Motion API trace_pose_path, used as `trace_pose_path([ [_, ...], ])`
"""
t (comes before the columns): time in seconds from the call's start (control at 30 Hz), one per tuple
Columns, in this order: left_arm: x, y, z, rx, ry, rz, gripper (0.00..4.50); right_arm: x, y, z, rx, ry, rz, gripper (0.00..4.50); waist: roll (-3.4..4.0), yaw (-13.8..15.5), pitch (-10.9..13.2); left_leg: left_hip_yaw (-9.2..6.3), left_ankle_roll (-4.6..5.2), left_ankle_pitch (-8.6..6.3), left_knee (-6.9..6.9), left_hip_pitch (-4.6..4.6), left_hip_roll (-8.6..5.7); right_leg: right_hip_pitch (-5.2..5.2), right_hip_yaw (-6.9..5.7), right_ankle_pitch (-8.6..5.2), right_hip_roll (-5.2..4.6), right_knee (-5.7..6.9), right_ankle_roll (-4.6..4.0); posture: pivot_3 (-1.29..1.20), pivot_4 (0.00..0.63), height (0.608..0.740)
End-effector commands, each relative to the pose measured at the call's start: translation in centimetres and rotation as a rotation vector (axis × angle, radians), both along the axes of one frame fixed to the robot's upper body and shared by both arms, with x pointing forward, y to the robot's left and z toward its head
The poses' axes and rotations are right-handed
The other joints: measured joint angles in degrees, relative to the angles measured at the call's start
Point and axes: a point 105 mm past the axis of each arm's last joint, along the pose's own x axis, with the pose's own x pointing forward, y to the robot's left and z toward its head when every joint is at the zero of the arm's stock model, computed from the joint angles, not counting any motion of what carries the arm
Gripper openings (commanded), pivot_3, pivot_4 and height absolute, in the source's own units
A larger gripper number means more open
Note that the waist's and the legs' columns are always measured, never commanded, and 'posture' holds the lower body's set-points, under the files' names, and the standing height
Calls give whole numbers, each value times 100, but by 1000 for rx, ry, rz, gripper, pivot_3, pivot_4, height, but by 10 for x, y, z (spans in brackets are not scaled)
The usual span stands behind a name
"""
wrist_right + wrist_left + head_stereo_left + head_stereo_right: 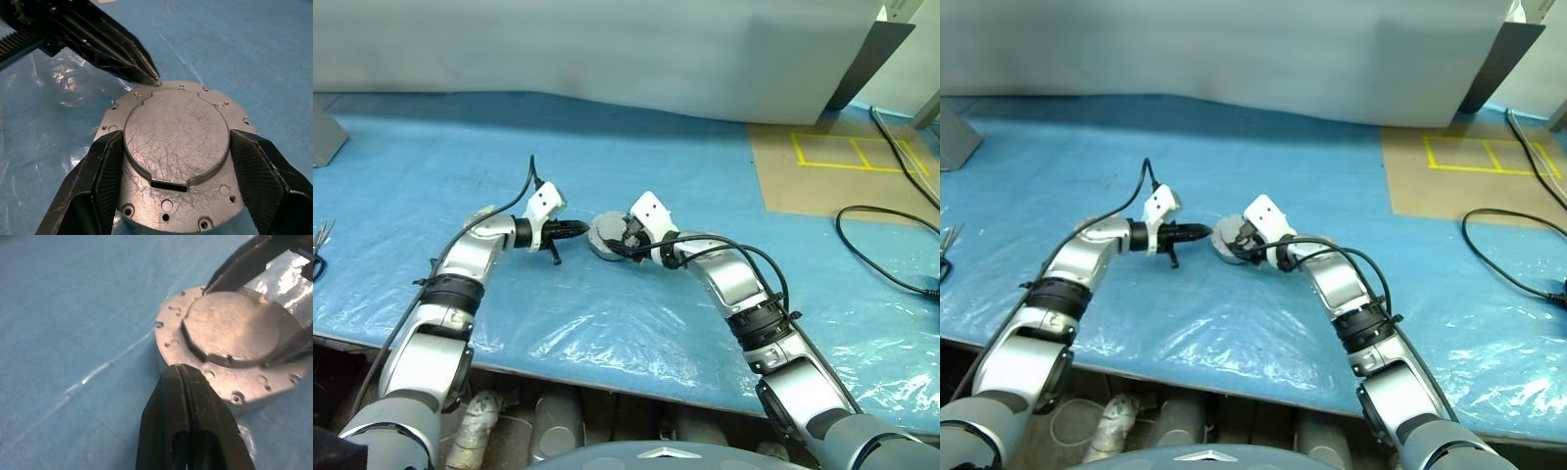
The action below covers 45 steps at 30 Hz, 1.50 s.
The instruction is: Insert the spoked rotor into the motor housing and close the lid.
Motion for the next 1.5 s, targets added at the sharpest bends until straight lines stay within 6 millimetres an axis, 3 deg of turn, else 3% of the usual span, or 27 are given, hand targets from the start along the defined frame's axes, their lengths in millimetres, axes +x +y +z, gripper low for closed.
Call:
trace_pose_path([
  [0.03, 3, -6, 4, -15, -26, -17, 0, -9, -25, -51, -116, 171, -84, 2982, 2, 3, -7, 1, 0, 0, -7, 0, -2, 2, 0, 0, 0, -9, 0, 0, 150, 740],
  [0.27, -4, -9, -8, 37, -11, -82, 0, -13, -26, -51, -108, 178, -76, 2982, -1, 66, -11, 9, 0, 0, -36, 7, -2, 4, -3, 0, -1, -26, 0, 0, 150, 740],
  [0.43, -7, -11, -4, 2, 10, -107, 0, -16, -25, -51, -104, 181, -61, 2982, -1, 75, -19, 9, 0, 0, -59, 11, -2, -1, -3, -3, -1, -34, 2, 0, 150, 740],
  [0.67, -14, -10, -20, 85, 19, -144, 0, -15, -22, -47, -90, 153, -55, 2982, -2, 75, -22, 10, -1, 0, -66, 10, -3, -1, -3, -7, -1, -39, 6, 0, 150, 740],
  [0.7, -13, -9, -23, 99, 15, -139, 0, -16, -21, -44, -74, 142, -45, 3332, -4, 75, -24, 10, -1, 0, -66, 11, -3, -1, -3, -7, -1, -39, 7, 0, 150, 740],
  [0.8, -13, -7, -27, 118, 14, -135, 0, -20, -16, -29, -2, 149, -9, 4321, -6, 81, -26, 9, -1, 0, -70, 10, -3, -1, -3, -8, -1, -43, 7, 0, 150, 740],
  [0.83, -14, -7, -27, 117, 16, -134, 0, -20, -15, -23, 28, 150, -4, 4457, -6, 84, -26, 9, -1, 0, -71, 10, -3, -1, -3, -9, -1, -44, 8, 0, 150, 740],
  [1.03, -13, -7, -28, 115, 5, -128, 0, -17, -23, 34, 251, 97, 32, 4457, -6, 89, -25, 9, -1, 0, -73, -1, -3, -11, -2, -10, -1, -44, 9, 0, 150, 740],
  [1.13, -14, -8, -28, 110, 7, -131, 0, -28, -25, 55, 351, 116, 83, 4457, -5, 92, -23, 10, -1, 0, -73, -13, -3, -23, -2, -9, -1, -43, 9, 0, 150, 740],
  [1.23, -13, -9, -28, 108, 4, -128, 0, -26, -39, 46, 405, 224, -5, 4457, -6, 98, -24, 11, -1, 0, -77, -16, -3, -26, -5, -9, 0, -41, 9, 0, 150, 740],
  [1.37, -12, -9, -27, 107, 1, -127, 0, -26, -55, 13, 438, 428, -132, 4457, -5, 103, -24, 14, -2, 1, -79, -16, -5, -25, -6, -9, -1, -43, 9, 0, 150, 740],
  [1.5, -11, -10, -27, 107, 0, -127, 0, -36, -54, 0, 565, 600, -149, 4457, -4, 99, -23, 14, -3, 1, -81, -18, -4, -31, -6, -10, -1, -42, 7, 0, 150, 740],
])
